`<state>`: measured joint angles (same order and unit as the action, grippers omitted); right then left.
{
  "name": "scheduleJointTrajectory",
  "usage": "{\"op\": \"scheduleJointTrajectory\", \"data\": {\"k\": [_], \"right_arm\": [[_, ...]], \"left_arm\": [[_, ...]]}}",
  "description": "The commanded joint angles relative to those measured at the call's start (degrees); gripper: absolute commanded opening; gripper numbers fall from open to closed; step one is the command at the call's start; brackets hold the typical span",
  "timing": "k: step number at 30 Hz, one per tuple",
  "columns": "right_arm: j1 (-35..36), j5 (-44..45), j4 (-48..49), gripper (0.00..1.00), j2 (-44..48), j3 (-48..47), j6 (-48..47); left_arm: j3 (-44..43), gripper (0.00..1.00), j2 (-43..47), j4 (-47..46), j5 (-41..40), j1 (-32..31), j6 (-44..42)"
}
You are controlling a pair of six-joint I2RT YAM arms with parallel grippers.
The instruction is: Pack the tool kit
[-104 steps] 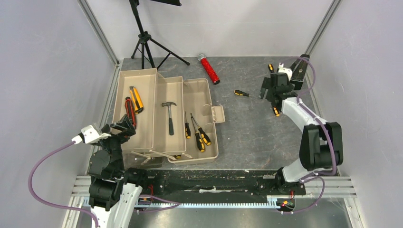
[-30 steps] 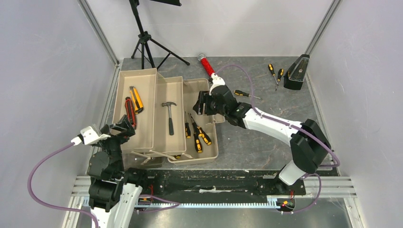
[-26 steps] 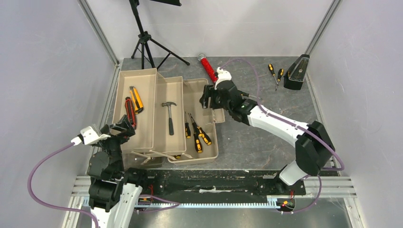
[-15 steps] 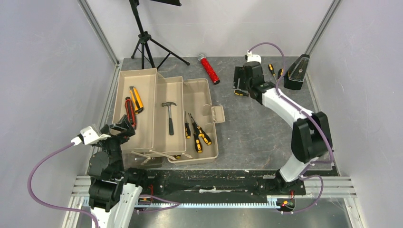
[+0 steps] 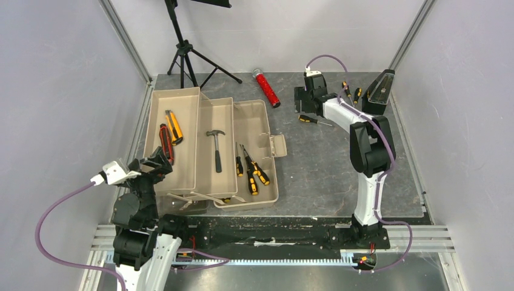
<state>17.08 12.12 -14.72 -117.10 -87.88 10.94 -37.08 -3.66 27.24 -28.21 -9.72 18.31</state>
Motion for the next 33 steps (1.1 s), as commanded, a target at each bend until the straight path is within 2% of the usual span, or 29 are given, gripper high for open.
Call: {"op": "scheduleJointTrajectory", "data": {"k": [1,7,11,18,27,33], "right_arm": [[-0.9,-7.6,0.7,0.77,-2.9,-3.5,-7.4],[-1.4,-10.8,-1.7,0.77,-5.3,-2.8,-13.2],[-1.4,-11.9,-2.4,0.75,-5.2,-0.5,-13.0],[-1.4,-13.4,-3.7,0.67,-1.5,5.9,-11.8],[-1.5,-13.9,-3.6,0.36,5.4,15.3,-9.3],[-1.4,-13.2,-3.0,0.21,10.8,20.6,-5.7]], "left_arm": [[0.6,0.93,-0.6,-2.5,-0.6,0.3,-2.3],[0.6,0.93,-0.4,-2.5,-0.5,0.3,-2.3],[0.5,0.93,-0.2,-2.5,-0.5,0.3,-2.3],[0.6,0.93,0.2,-2.4,-0.4,0.3,-2.2],[0.6,0.93,0.8,-2.2,-0.3,0.3,-2.2],[0.6,0.92,0.8,-2.2,-0.2,0.2,-2.0]]}}
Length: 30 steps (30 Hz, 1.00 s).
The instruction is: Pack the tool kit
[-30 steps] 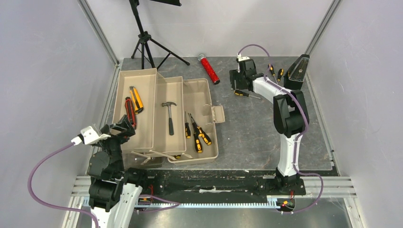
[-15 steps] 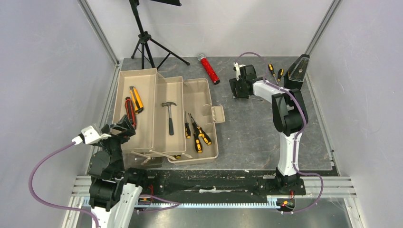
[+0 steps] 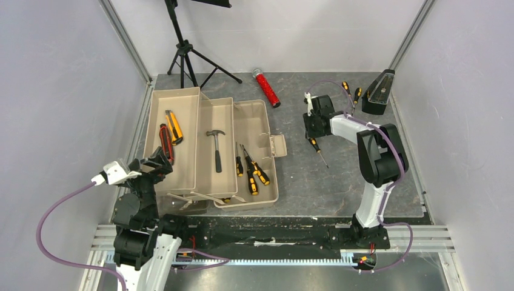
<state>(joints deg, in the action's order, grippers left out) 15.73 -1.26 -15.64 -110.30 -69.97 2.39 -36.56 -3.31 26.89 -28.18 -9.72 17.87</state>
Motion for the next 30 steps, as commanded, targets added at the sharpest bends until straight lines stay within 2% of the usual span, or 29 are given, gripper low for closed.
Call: {"op": "scheduleJointTrajectory", "data": {"k": [1,9,14,17,19,25,30], "right_arm": [[0.0,0.2,-2.1,0.18,4.9,3.1,3.2],[0.2,0.0,-2.1,0.00,16.5,3.0,7.7],[2.7,-1.8,-1.9,0.00,22.7,1.3,11.0],[6.8,-2.3,-1.7,0.00,25.0,-0.6,12.7],[10.0,-2.8,-1.5,0.00,25.7,-2.3,13.8],[16.4,-9.6,0.2,0.00,23.6,-7.3,20.1],[19.4,-15.7,8.6,0.00,21.0,-5.7,28.6]], "left_arm": [[0.1,0.92,0.5,-1.7,-0.2,0.2,-1.6],[0.0,0.92,0.5,-1.7,-0.3,0.2,-1.6],[-0.1,0.92,0.4,-1.7,-0.3,0.2,-1.6],[-1.9,0.92,0.4,-1.7,-0.3,0.3,-1.6],[0.0,0.92,0.4,-1.7,-0.3,0.3,-1.6],[0.0,0.92,0.4,-1.6,-0.3,0.2,-1.5],[-0.1,0.92,0.4,-1.6,-0.3,0.2,-1.6]]}}
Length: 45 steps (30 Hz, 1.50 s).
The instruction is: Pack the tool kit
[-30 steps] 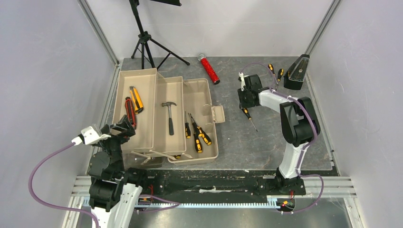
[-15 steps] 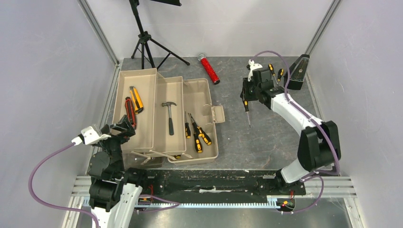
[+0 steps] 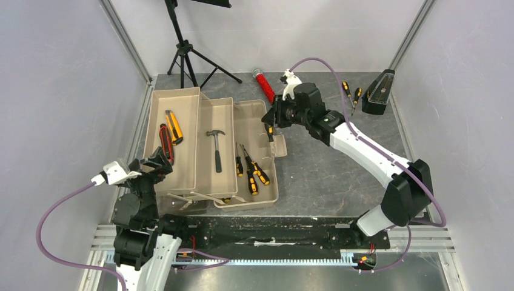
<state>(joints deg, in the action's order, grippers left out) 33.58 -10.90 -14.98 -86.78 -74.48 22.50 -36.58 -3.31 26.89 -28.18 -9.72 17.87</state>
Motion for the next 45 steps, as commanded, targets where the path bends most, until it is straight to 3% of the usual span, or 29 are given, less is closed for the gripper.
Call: {"op": "scheduleJointTrajectory", "data": {"k": [1,8,13,17,20,26,32,39,45], "right_arm": [[2.0,-6.3,8.5,0.00,-3.5,-1.2,9.7],[4.9,-7.6,14.5,0.03,-11.2,0.6,16.7],[5.4,-6.5,13.3,0.39,-15.4,-2.0,14.2],[5.0,-3.6,8.1,0.67,-15.9,-6.5,6.9],[3.4,-0.6,5.6,0.75,-14.8,-8.4,1.4],[-5.0,6.2,4.6,0.78,-11.8,-7.0,-8.3],[-14.3,15.3,0.1,0.81,-15.3,-9.6,-19.1],[-26.1,20.0,0.7,0.75,-23.5,-13.3,-21.2],[-32.5,16.8,4.2,0.63,-30.8,-17.9,-22.0]], "left_arm": [[0.0,0.92,0.4,-1.6,-0.4,0.3,-1.5],[0.1,0.92,0.6,-1.6,-0.4,0.2,-1.6],[0.1,0.92,0.6,-1.6,-0.4,0.2,-1.6],[0.1,0.92,0.5,-1.7,-0.4,0.2,-1.7],[0.1,0.92,0.5,-1.7,-0.4,0.2,-1.6],[0.1,0.92,0.4,-1.9,-0.5,0.2,-1.7],[0.1,0.92,0.3,-2.0,-0.6,0.2,-1.8],[0.2,0.92,0.3,-2.1,-0.7,0.2,-1.9],[0.2,0.92,-0.2,-2.1,-0.6,0.2,-2.0]]}}
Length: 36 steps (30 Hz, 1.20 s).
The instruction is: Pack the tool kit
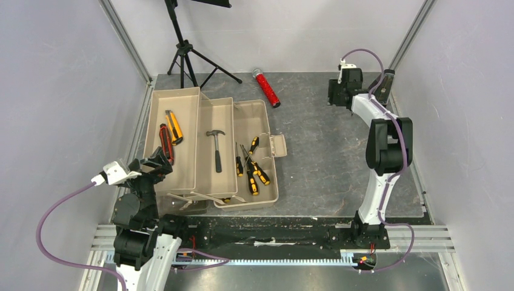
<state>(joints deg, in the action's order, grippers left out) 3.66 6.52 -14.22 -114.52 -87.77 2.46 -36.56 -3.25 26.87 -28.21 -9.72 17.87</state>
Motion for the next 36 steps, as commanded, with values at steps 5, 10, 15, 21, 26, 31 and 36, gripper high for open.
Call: {"op": "scheduleJointTrajectory", "data": {"k": [5,10,15,21,26,31,36], "right_arm": [[-7.0,-3.2,6.5,0.54,-8.2,-8.5,-4.0],[-8.9,-4.2,7.3,0.53,-13.5,-13.6,-5.7],[-10.7,-9.1,6.7,0.50,-18.8,-18.3,-3.4],[-11.6,-10.3,6.4,0.45,-21.9,-19.9,-0.7],[-12.2,-10.7,6.1,0.39,-22.4,-18.5,1.0],[-12.2,-11.1,6.0,0.29,-20.9,-15.2,1.3],[-11.9,-11.4,5.9,0.16,-19.4,-11.3,1.8]], "left_arm": [[0.2,0.92,-0.7,-2.1,-0.8,0.2,-2.1],[0.1,0.92,-1.4,-2.1,-0.7,0.3,-2.3],[0.2,0.91,-1.9,-2.2,-0.9,0.3,-2.5],[0.2,0.91,-2.2,-2.4,-0.7,0.3,-2.6],[0.2,0.91,-2.2,-2.4,-0.6,0.3,-2.7],[0.3,0.91,-1.9,-2.4,-0.5,0.3,-2.6],[0.2,0.91,-1.2,-2.4,-0.4,0.3,-2.6]]}}
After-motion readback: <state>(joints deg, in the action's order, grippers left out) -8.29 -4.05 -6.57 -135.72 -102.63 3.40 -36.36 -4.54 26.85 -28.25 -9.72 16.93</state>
